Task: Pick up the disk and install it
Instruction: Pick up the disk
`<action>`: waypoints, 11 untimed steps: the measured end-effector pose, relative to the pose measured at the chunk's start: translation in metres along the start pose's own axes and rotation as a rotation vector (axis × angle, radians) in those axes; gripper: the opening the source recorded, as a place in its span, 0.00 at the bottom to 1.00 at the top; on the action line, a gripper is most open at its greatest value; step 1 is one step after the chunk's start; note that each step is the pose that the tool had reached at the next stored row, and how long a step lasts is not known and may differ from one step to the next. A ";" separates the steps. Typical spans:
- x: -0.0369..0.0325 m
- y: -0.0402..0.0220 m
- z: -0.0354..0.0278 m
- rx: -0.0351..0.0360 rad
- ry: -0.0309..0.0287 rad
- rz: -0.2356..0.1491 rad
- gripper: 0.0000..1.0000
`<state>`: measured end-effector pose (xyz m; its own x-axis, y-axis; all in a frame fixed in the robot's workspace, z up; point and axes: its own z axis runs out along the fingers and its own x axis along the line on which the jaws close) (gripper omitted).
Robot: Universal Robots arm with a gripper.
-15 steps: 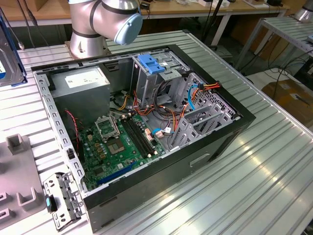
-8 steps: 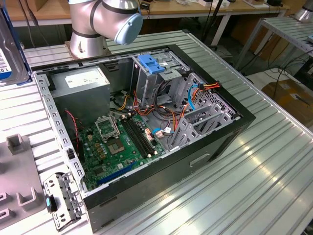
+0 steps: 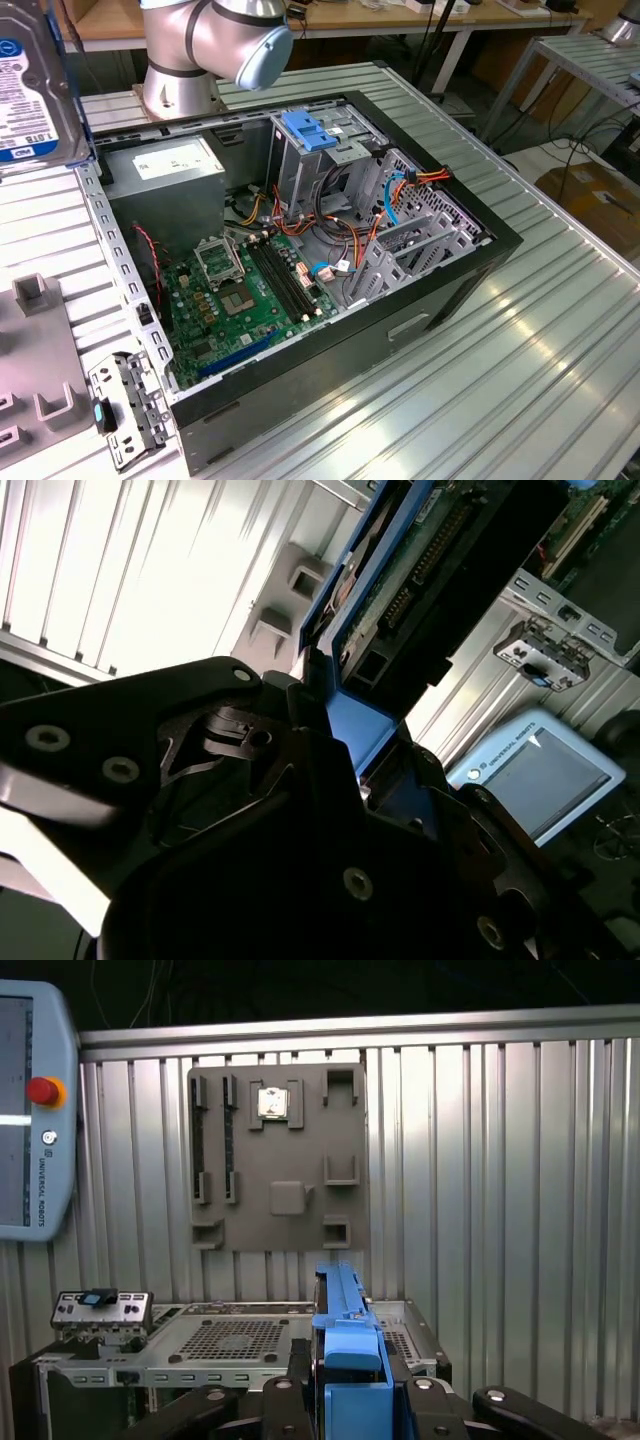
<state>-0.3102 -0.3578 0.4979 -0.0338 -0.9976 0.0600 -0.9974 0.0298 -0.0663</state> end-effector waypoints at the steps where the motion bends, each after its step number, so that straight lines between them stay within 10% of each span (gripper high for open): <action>1: -0.0002 -0.0045 0.0003 0.0000 0.0001 0.000 0.37; 11: -0.0023 -0.0632 0.0040 0.0000 0.0008 0.000 0.37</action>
<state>-0.2469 -0.3576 0.4979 -0.0338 -0.9976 0.0608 -0.9974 0.0298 -0.0663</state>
